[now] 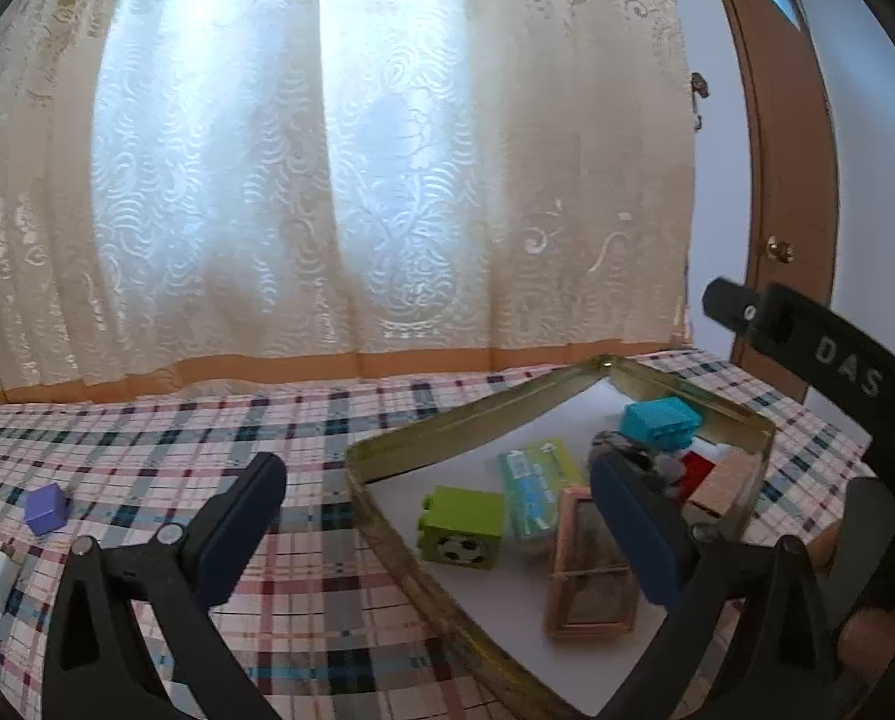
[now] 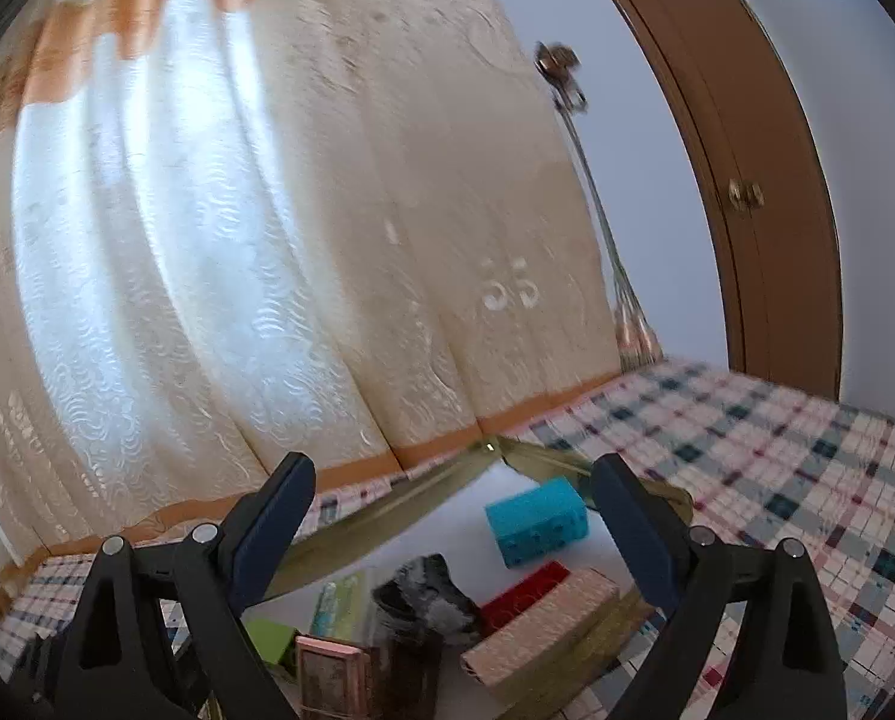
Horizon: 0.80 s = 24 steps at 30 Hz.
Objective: Organize rigid objects
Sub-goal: 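Release the pink frame and the gray pouch into the tray with both grippers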
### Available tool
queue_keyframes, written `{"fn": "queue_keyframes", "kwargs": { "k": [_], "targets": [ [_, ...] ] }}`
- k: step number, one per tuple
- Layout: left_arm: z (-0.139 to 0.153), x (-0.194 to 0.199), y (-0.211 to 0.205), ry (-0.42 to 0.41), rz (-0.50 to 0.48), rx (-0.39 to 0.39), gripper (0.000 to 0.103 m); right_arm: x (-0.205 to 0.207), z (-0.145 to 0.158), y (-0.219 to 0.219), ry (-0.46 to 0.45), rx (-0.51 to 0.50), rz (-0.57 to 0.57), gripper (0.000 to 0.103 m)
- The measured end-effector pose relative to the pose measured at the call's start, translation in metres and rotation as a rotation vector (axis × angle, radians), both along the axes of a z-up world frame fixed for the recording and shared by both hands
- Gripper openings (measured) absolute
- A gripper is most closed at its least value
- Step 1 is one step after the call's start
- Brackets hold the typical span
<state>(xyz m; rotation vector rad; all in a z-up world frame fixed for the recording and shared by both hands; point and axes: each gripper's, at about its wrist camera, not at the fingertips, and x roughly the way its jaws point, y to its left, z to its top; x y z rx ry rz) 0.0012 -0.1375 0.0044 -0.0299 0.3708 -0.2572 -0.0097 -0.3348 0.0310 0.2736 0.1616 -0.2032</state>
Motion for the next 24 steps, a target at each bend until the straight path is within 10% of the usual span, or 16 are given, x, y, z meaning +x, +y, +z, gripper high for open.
{"fn": "queue_keyframes", "kwargs": {
  "k": [10,24],
  "targets": [
    [0.0,-0.002,0.006,-0.023,0.053,-0.001,0.103,-0.004,-0.002,0.038,-0.035,-0.246,-0.018,0.096],
    [-0.003,0.012,0.034,0.014,0.211,0.038,0.103,-0.009,-0.004,0.033,-0.077,-0.149,0.021,0.096]
  ]
}}
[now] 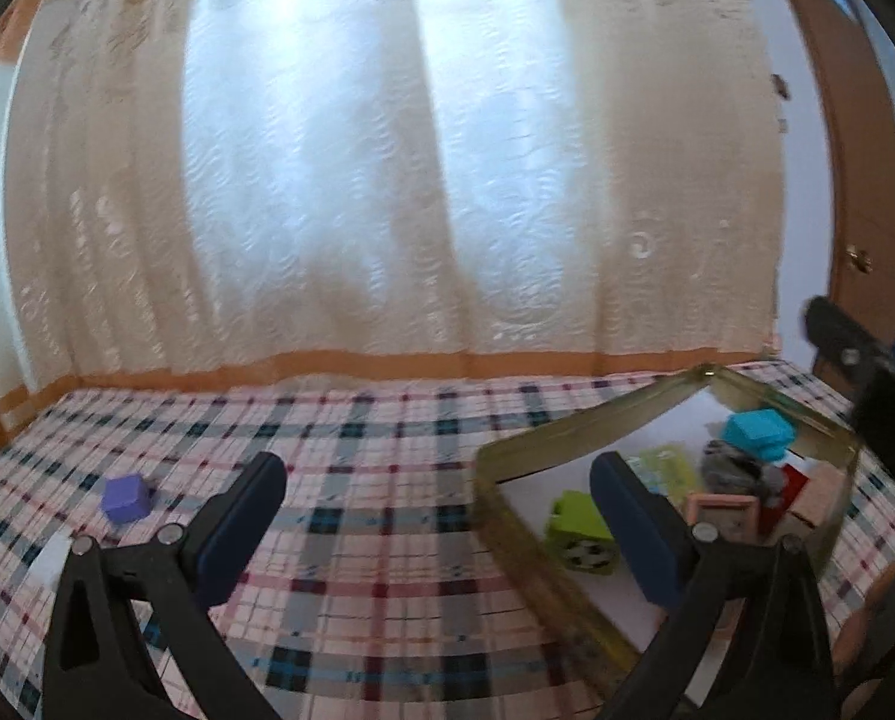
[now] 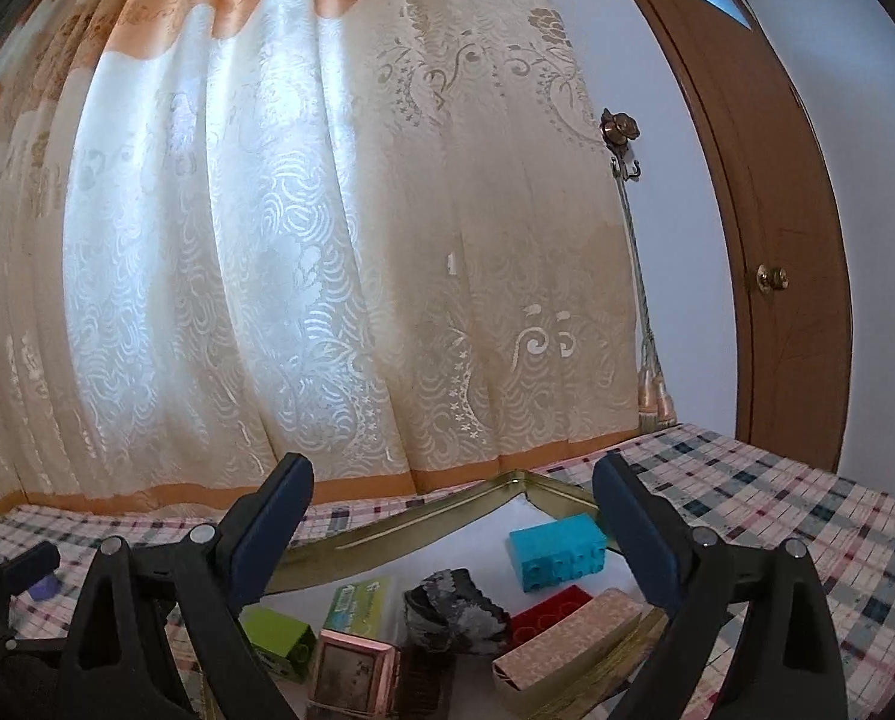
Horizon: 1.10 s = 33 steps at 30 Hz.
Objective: Organize rigid objects
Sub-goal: 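Move the left gripper to the white charger cube while the right approaches the purple cube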
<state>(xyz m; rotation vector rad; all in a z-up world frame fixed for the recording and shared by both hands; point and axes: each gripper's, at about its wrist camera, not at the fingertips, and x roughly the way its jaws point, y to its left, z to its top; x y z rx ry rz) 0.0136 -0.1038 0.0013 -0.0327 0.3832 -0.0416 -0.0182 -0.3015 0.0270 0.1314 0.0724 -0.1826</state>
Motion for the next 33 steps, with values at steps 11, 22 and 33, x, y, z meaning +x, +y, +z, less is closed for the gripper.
{"fn": "queue_keyframes", "kwargs": {
  "k": [11,22,33],
  "targets": [
    [-0.003,0.012,0.012,0.062,0.128,0.02,0.103,0.0,-0.003,0.014,-0.006,-0.027,0.021,0.096],
    [-0.006,0.013,0.072,0.034,0.17,0.08,0.102,-0.006,-0.003,0.026,-0.013,-0.017,0.084,0.096],
    [-0.007,0.007,0.12,0.016,0.201,0.021,0.102,0.003,-0.004,0.067,0.026,-0.085,0.122,0.096]
  ]
}}
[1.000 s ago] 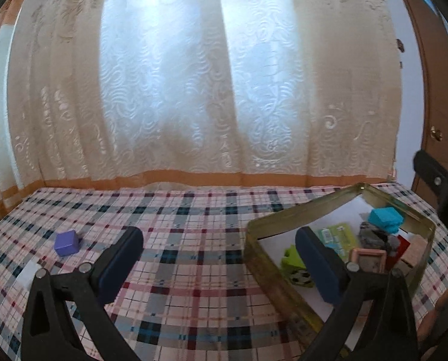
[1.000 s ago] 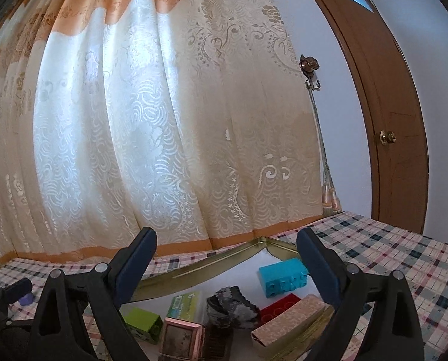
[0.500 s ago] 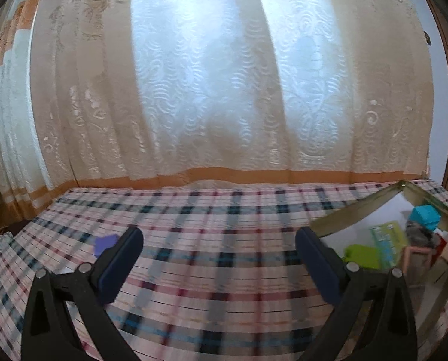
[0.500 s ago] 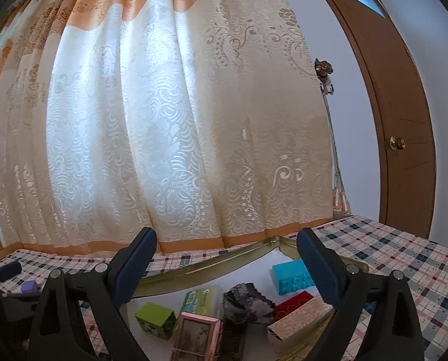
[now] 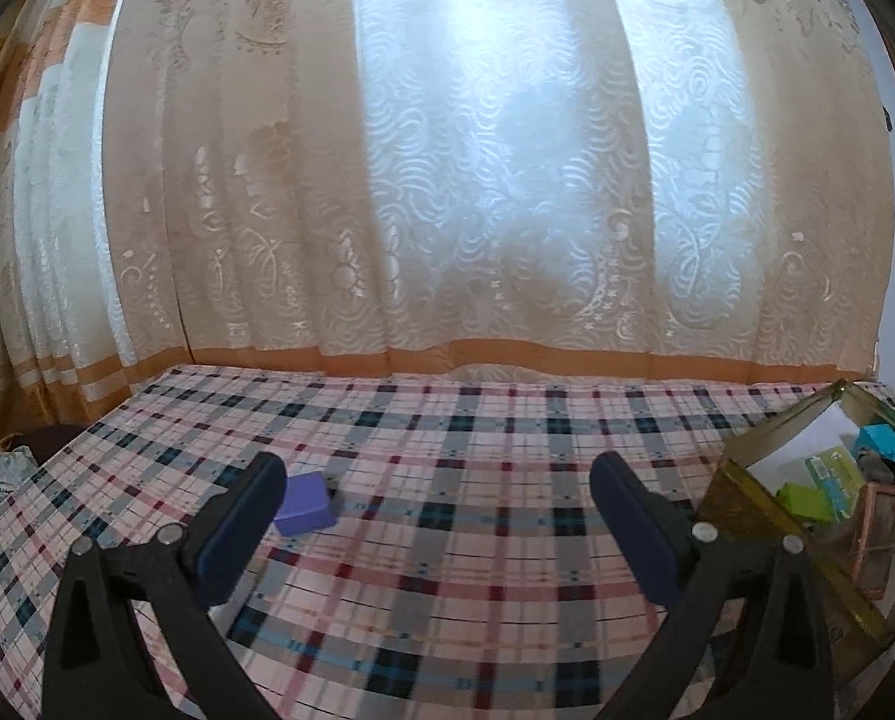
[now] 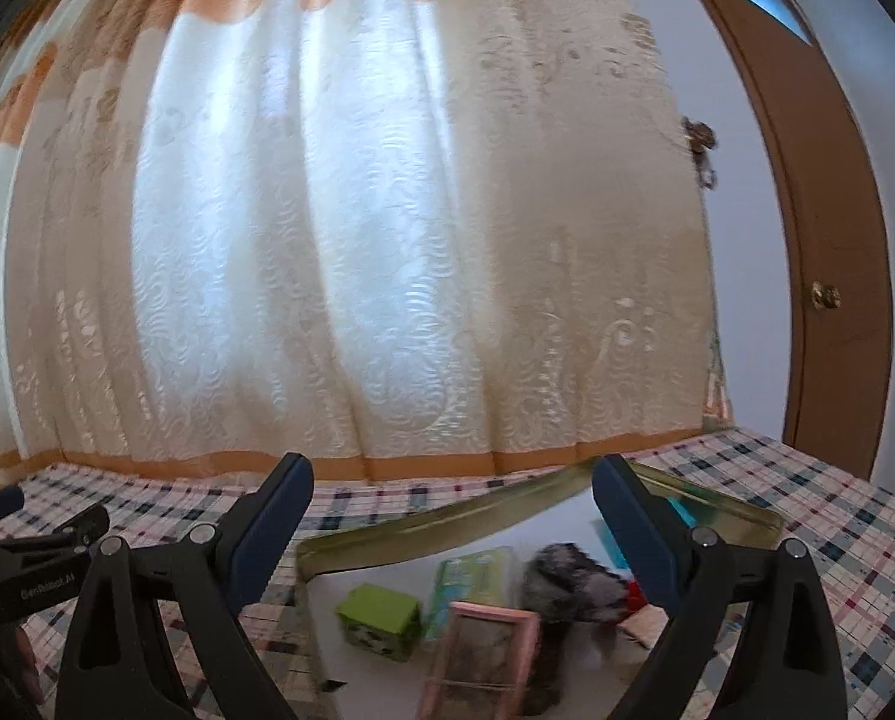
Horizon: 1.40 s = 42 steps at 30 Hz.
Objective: Organize rigid objects
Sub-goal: 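Move the left gripper to the white charger cube while the right approaches the purple cube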
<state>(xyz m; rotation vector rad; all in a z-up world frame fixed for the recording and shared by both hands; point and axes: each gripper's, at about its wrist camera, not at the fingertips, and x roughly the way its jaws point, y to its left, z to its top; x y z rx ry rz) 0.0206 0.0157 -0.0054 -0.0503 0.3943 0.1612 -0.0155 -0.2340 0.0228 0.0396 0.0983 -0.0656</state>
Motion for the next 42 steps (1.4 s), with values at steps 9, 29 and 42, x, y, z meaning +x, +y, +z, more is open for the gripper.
{"fn": "queue_keyframes", "kwargs": {
  "k": [9,29,42],
  "targets": [
    [-0.002,-0.006,0.039,-0.005,0.053,0.0,0.102,0.008,-0.001,0.067,0.007,-0.016,0.088,0.096],
    [-0.028,0.008,0.122,0.207,0.038,-0.147,0.103,0.033,-0.009,0.155,0.083,-0.006,0.184,0.096],
    [-0.05,0.014,0.134,0.383,-0.017,-0.143,0.099,0.042,-0.015,0.169,0.16,-0.031,0.268,0.096]
  ]
}}
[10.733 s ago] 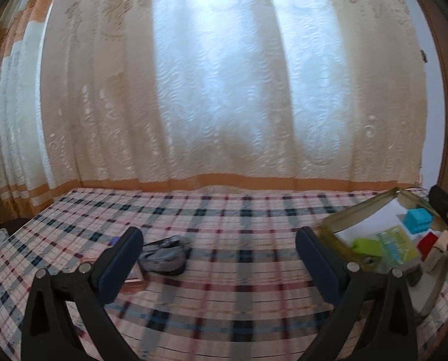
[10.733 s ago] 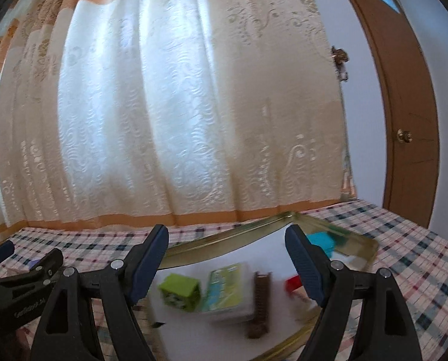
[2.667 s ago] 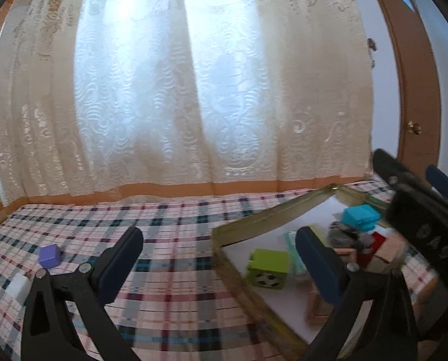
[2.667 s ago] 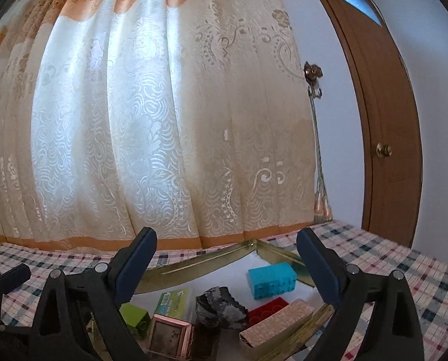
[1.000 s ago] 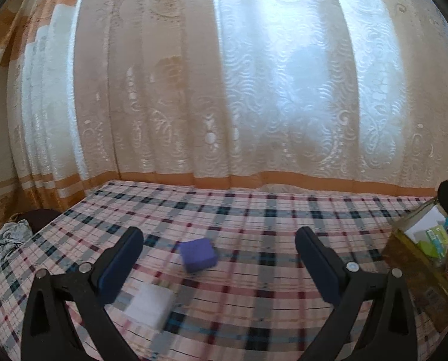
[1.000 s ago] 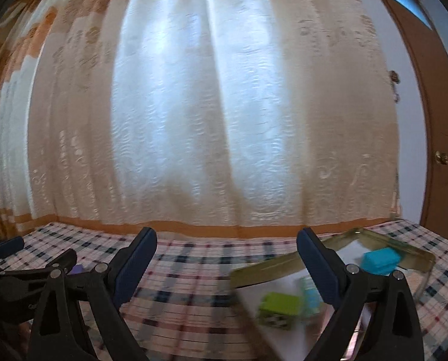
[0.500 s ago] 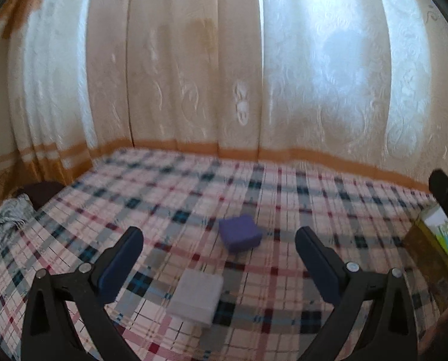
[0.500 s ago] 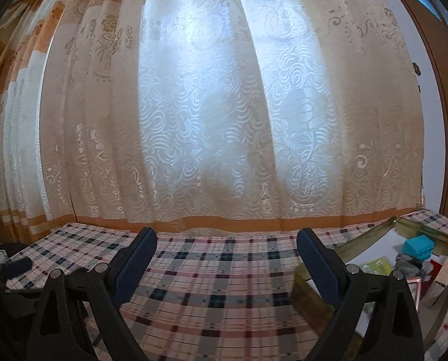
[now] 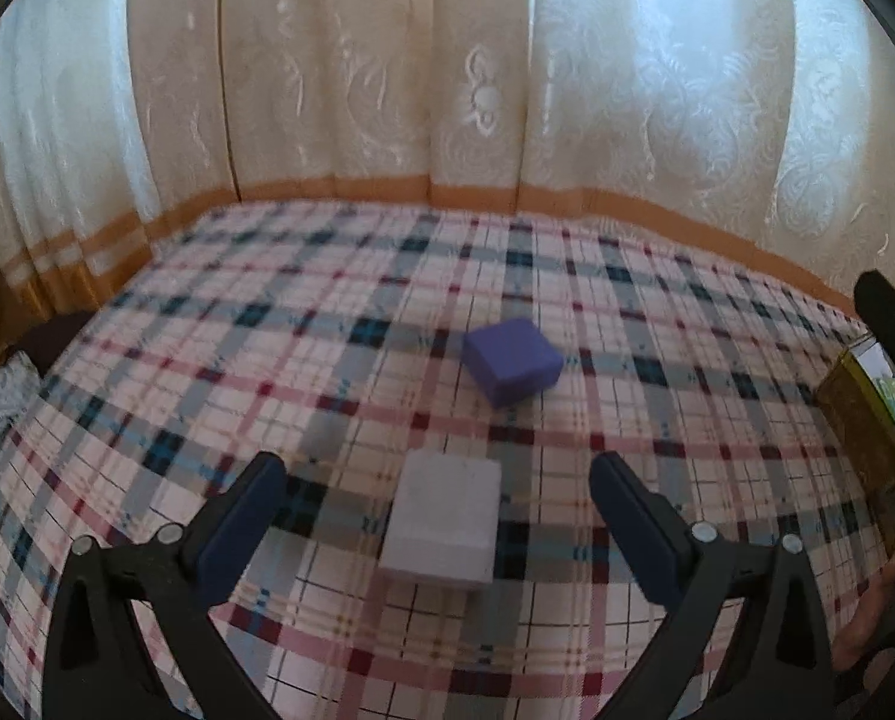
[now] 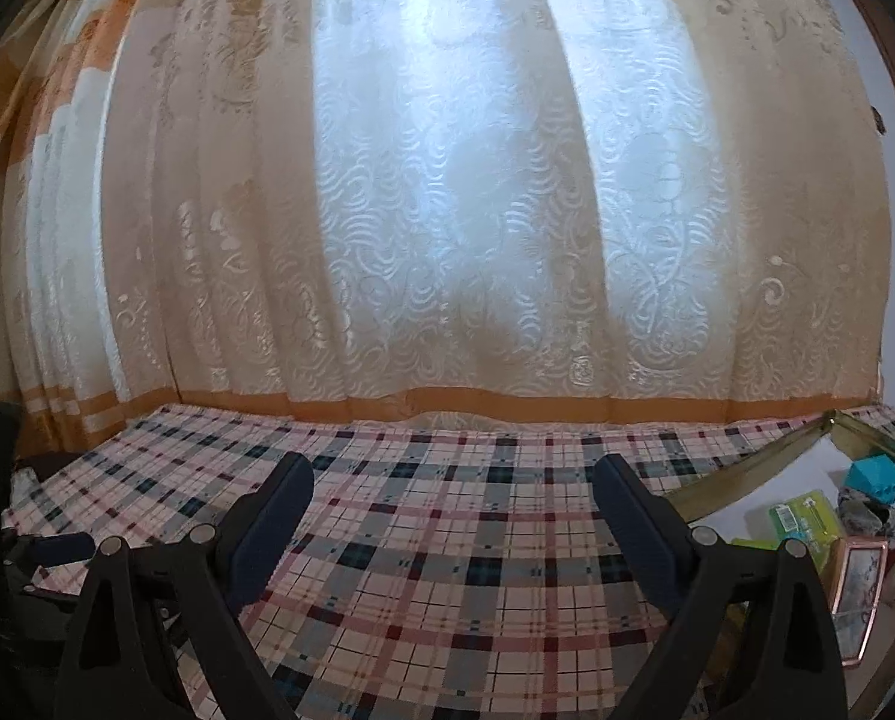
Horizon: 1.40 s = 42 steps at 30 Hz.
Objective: Organize rigid objects
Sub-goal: 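Move the left gripper to the white charger cube while the right approaches the purple cube, then grasp the white charger cube with the left gripper while the right grasps the purple cube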
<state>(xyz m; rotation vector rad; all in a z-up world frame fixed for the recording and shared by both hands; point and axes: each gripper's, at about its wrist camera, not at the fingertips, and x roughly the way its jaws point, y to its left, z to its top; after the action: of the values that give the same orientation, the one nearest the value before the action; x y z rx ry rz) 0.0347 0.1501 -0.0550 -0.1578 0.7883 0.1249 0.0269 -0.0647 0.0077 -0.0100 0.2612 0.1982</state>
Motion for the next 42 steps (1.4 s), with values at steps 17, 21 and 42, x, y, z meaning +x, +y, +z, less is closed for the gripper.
{"fn": "queue_keyframes", "kwargs": {
  "k": [17,21,42],
  "targets": [
    [-0.009,-0.001,0.022,0.035,0.052,-0.118,0.037,0.037,-0.016,0.033,0.214,-0.063,0.134,0.096],
    [-0.002,-0.009,0.039,-0.02,0.179,-0.072,0.037,0.056,-0.025,0.057,0.314,-0.062,0.202,0.096],
    [0.004,-0.018,0.063,-0.067,0.33,-0.02,0.037,0.1,-0.064,0.161,0.559,-0.267,0.339,0.043]
  ]
}}
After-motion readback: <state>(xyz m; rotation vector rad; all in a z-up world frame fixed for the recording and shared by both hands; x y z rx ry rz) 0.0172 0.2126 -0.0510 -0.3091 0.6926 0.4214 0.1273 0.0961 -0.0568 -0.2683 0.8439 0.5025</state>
